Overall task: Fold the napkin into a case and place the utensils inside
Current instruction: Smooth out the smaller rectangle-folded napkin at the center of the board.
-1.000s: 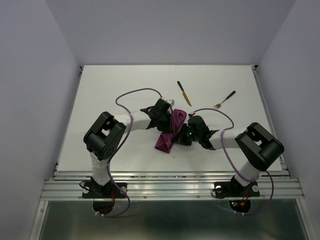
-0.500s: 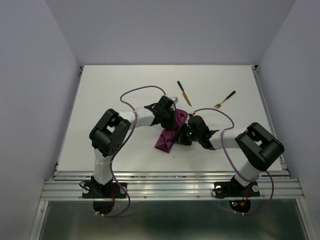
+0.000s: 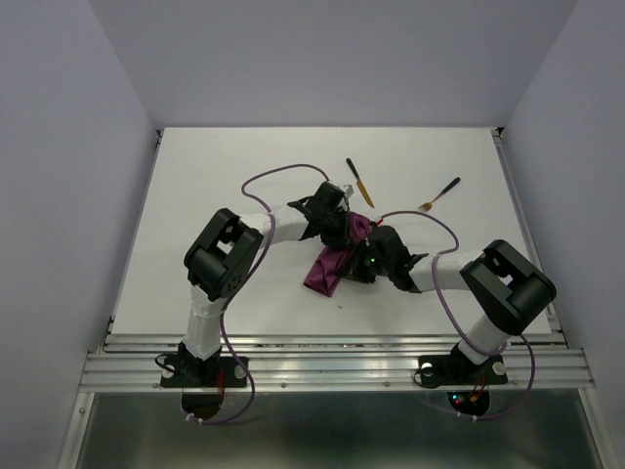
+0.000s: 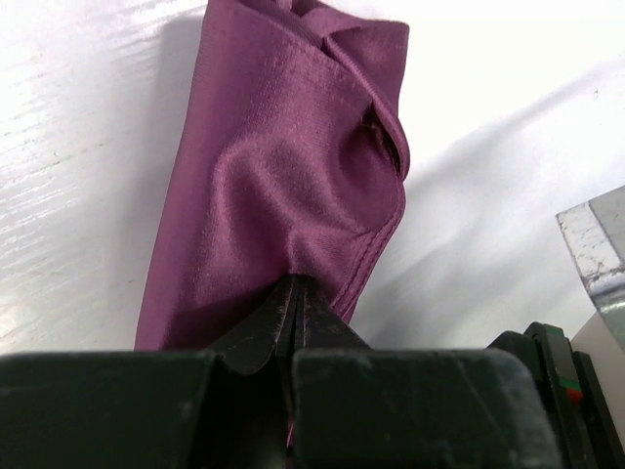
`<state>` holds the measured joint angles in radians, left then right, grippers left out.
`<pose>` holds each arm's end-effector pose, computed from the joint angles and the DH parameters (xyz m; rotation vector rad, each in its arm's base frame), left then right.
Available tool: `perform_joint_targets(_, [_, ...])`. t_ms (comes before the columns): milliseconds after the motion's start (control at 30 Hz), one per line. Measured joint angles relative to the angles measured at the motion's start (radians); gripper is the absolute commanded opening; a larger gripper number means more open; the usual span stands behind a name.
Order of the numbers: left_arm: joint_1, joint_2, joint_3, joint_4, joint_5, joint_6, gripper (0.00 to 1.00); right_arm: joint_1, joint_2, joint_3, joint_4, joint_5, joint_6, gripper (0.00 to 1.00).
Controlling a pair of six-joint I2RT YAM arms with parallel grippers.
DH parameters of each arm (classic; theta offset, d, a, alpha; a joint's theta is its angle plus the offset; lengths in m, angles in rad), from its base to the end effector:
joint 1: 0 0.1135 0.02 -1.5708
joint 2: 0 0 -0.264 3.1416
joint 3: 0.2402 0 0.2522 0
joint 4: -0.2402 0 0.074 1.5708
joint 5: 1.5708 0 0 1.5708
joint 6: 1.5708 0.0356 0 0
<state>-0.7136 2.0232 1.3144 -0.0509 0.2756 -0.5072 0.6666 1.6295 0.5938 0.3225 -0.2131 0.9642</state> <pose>0.3255 -0.2946 0.1625 0.4025 2.4524 -0.8925 0.2266 0.1879 0.1257 0.2508 2.5008 1.0196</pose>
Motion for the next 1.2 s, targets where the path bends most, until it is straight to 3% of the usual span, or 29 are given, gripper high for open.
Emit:
perform_joint_targets(200, [0.009,0.028,0.037,0.003,0.008,-0.007,0.0,0.0,0.0,0.0,0.0,0.0,0.0,0.03])
perform_joint_targets(267, [0.01,0.029,0.037,0.006,0.011,-0.008,0.0,0.0,0.0,0.0,-0.001,0.002,0.0,0.19])
perform_joint_targets(300, [0.011,0.029,0.037,0.006,0.012,-0.008,0.0,0.0,-0.003,0.0,-0.006,0.007,0.0,0.33])
perform_joint_targets(400, [0.011,0.029,0.037,0.011,0.011,-0.007,0.0,0.001,-0.036,0.001,-0.038,0.034,-0.009,0.46])
perform_joint_targets(500, [0.011,0.029,0.034,0.018,0.013,-0.006,0.0,0.002,-0.087,0.0,-0.112,0.081,-0.027,0.49])
perform_joint_targets(633, [0.013,0.029,0.026,0.032,0.018,-0.005,0.0,-0.005,-0.166,0.0,-0.207,0.145,-0.056,0.44])
perform_joint_targets(833, [0.015,0.029,0.016,0.055,0.03,-0.005,0.0,-0.098,-0.269,0.017,-0.294,0.218,-0.103,0.08])
perform_joint_targets(900, [0.015,0.029,0.013,0.061,0.032,-0.005,0.0,-0.145,-0.265,0.046,-0.307,0.229,-0.127,0.03])
perform_joint_targets(1200, [0.015,0.027,0.005,0.073,0.035,-0.006,0.0,-0.201,-0.086,0.273,-0.346,0.228,-0.242,0.02])
